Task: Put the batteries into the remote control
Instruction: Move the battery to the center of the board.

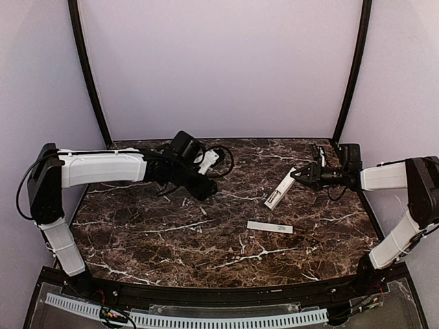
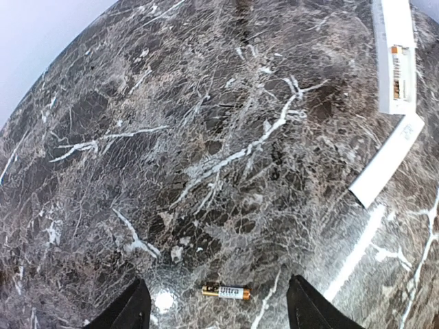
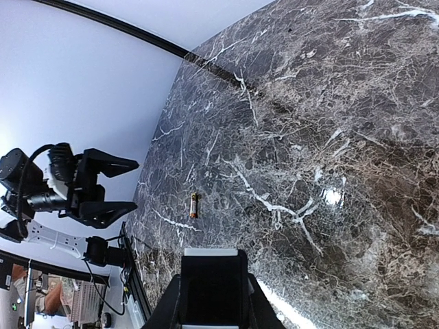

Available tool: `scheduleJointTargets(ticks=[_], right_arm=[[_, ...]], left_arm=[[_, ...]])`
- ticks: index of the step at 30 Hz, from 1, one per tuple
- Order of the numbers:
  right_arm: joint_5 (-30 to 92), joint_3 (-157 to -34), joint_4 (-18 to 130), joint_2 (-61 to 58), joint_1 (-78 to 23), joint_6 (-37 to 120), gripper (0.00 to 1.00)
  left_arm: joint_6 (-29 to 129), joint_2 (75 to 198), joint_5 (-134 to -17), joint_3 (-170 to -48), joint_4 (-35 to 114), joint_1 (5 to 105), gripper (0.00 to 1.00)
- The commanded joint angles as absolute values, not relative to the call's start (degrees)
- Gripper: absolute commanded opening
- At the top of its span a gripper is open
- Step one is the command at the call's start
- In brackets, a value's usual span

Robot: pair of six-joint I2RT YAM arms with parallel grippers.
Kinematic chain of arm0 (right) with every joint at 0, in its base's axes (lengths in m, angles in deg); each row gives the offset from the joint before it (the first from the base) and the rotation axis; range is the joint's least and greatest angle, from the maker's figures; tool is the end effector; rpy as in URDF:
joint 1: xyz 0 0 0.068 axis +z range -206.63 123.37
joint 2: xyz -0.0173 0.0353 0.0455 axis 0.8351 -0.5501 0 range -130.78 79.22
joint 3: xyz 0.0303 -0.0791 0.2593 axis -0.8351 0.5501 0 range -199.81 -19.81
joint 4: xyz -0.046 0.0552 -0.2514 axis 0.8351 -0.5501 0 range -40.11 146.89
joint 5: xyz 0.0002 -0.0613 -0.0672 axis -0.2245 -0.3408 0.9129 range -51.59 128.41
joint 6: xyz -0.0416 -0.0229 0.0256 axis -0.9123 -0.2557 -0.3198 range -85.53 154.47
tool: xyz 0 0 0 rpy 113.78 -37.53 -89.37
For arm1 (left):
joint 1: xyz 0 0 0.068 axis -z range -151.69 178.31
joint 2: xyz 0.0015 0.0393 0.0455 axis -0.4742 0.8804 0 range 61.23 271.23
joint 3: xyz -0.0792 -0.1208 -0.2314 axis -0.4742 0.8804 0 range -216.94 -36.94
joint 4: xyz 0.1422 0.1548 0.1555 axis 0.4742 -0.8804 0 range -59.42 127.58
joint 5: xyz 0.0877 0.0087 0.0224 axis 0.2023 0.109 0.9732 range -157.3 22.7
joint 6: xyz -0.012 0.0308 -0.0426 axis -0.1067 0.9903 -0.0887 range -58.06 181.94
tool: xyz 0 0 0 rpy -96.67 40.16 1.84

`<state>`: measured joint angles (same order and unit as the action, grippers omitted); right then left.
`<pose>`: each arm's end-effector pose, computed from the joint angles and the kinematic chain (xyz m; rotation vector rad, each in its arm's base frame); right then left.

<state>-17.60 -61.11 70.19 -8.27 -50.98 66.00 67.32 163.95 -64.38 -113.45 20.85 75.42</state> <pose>0.2958 0.0589 0.1909 -0.1215 2.1738 1.4170 0.2766 -0.2951 0.2420 1.0111 2.1093 -0.3071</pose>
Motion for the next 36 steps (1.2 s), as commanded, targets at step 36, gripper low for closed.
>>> scheduleJointTargets(ticks=[36], right_arm=[[-19.33,-61.49,72.09,-6.48,-49.49,65.23,0.00]], left_arm=[[102.04,159.10,-56.64,-93.84,3.83,72.73,0.61]])
